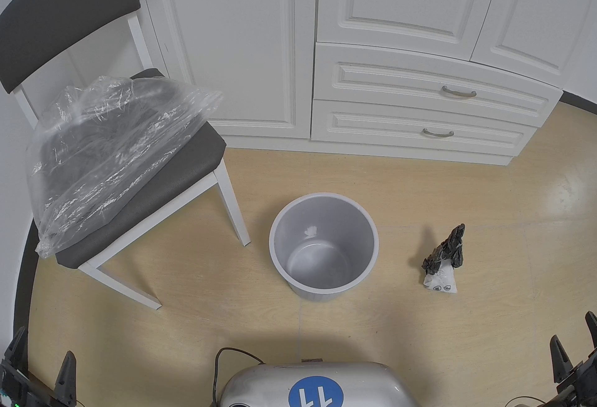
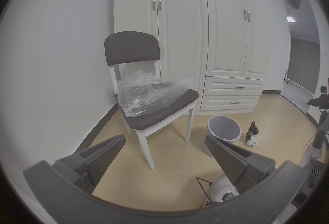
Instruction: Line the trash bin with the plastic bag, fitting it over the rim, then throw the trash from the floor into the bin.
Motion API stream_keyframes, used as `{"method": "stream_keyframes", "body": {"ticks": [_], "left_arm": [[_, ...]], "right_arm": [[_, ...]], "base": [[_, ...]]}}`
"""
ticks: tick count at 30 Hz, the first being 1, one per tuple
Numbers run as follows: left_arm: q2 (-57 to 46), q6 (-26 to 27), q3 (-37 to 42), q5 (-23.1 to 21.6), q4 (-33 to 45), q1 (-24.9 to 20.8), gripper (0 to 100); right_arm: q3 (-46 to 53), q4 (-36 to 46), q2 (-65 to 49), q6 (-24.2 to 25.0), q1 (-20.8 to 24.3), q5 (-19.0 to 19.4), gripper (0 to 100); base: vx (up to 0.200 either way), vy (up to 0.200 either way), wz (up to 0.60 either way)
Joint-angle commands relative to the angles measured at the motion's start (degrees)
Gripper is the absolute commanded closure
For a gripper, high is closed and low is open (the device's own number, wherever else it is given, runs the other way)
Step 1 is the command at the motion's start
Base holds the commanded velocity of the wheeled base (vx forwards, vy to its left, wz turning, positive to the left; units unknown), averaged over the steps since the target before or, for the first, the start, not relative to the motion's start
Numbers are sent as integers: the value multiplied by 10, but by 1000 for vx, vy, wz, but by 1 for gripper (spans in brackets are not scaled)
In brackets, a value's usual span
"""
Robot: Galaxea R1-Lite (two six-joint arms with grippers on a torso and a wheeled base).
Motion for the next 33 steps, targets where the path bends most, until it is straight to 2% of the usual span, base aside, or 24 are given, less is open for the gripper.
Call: {"method": "stream_keyframes", "body": {"ticks": [1, 16, 22, 33], "left_arm": [[-9, -4, 10, 0, 0, 1, 0], [-9, 0, 10, -1, 0, 0, 0], [-9, 13, 10, -17, -1, 1, 0], [-9, 20, 10, -20, -3, 1, 0]], "right_arm": [[9, 0, -9, 0, -1, 0, 0], [10, 0, -9, -2, -1, 1, 0], [9, -1, -9, -16, -2, 2, 0], [10, -1, -9, -29, -2, 10, 0]], "base": [[0, 0, 0], [0, 0, 0], [0, 0, 0], [0, 0, 0]]}}
